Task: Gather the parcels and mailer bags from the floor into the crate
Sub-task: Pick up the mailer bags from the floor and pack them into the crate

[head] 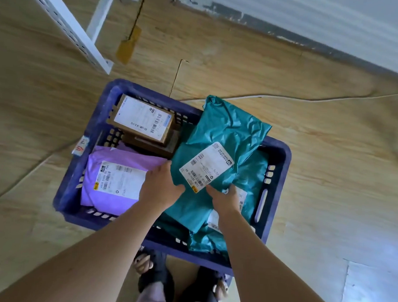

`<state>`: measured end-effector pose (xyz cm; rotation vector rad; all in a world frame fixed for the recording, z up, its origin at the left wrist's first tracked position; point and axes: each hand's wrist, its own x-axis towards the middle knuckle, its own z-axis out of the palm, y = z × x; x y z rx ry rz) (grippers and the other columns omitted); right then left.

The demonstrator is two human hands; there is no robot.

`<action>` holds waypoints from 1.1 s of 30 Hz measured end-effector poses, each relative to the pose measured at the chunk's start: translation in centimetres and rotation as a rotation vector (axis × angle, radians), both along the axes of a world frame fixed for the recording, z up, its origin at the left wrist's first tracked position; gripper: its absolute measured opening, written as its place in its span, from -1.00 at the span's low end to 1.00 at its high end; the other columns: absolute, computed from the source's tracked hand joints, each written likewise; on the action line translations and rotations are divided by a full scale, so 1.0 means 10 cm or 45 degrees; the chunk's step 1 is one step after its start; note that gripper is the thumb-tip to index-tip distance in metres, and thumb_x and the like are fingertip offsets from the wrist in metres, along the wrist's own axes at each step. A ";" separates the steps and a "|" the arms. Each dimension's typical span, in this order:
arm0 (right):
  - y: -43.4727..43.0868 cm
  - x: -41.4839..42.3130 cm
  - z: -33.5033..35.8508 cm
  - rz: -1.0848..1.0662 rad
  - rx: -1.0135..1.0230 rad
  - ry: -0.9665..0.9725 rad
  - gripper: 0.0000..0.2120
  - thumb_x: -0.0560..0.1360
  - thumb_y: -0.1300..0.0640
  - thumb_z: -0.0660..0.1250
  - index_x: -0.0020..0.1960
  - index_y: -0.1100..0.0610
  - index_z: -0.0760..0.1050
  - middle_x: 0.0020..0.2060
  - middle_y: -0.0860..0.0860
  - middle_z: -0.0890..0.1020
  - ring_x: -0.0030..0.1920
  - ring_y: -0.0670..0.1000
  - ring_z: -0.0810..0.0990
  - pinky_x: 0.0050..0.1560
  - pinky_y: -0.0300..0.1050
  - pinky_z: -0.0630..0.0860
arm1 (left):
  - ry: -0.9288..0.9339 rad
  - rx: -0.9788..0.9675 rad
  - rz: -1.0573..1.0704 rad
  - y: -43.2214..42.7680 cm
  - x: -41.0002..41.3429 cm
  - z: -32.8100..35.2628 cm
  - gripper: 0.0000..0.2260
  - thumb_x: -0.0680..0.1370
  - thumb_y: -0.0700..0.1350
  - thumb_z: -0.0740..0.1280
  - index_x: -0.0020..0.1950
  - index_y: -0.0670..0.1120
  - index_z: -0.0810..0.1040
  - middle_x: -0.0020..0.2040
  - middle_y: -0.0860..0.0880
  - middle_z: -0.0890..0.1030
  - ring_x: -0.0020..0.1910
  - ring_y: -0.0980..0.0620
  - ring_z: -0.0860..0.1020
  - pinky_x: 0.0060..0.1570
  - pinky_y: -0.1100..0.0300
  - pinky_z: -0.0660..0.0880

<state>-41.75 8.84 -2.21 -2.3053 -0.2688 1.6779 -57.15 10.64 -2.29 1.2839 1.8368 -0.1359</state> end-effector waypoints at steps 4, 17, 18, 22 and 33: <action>-0.08 0.12 0.03 0.098 0.001 0.008 -0.50 0.49 0.19 0.38 0.36 0.13 0.28 0.13 0.05 0.54 0.08 0.11 0.57 0.12 0.04 0.55 | 0.178 -0.018 -0.135 -0.07 -0.04 0.11 -0.44 0.42 0.09 0.39 0.33 -0.05 0.28 0.13 -0.05 0.54 0.10 -0.09 0.54 -0.03 0.06 0.52; 0.01 0.02 0.26 1.768 0.159 -0.693 0.10 0.34 -0.19 0.45 0.52 -0.03 -0.30 0.50 0.11 -0.31 0.52 0.19 -0.22 0.48 0.18 -0.06 | 0.415 -0.026 -0.891 -0.26 0.05 0.11 0.03 0.38 0.17 0.45 0.54 0.00 -0.25 0.48 -0.14 0.11 0.41 -0.12 0.24 0.11 0.06 0.48; 0.00 0.04 0.19 1.798 0.103 -0.672 0.14 0.31 -0.22 0.46 0.53 -0.01 -0.31 0.50 0.11 -0.34 0.52 0.19 -0.25 0.48 0.20 -0.09 | 0.407 -0.023 -0.930 -0.28 0.08 0.08 0.04 0.37 0.17 0.46 0.54 0.00 -0.25 0.49 -0.14 0.08 0.42 -0.12 0.23 0.11 0.05 0.48; -0.09 0.09 -0.07 1.842 -0.004 -0.642 0.19 0.28 -0.27 0.46 0.52 0.00 -0.33 0.49 0.10 -0.37 0.51 0.19 -0.28 0.47 0.23 -0.09 | 0.421 -0.008 -1.023 -0.36 0.22 -0.07 -0.03 0.40 0.10 0.46 0.54 -0.04 -0.16 0.40 -0.15 0.17 0.31 -0.11 0.31 0.08 0.08 0.45; -0.14 0.25 0.28 1.684 0.309 -0.550 -0.18 0.51 -0.14 0.28 0.53 -0.11 -0.21 0.53 0.02 -0.25 0.54 0.12 -0.16 0.50 0.12 -0.04 | 0.368 0.093 -0.986 -0.19 0.13 0.30 -0.30 0.50 0.04 0.35 0.51 -0.03 0.03 0.40 -0.08 0.22 0.35 -0.08 0.31 0.14 0.06 0.43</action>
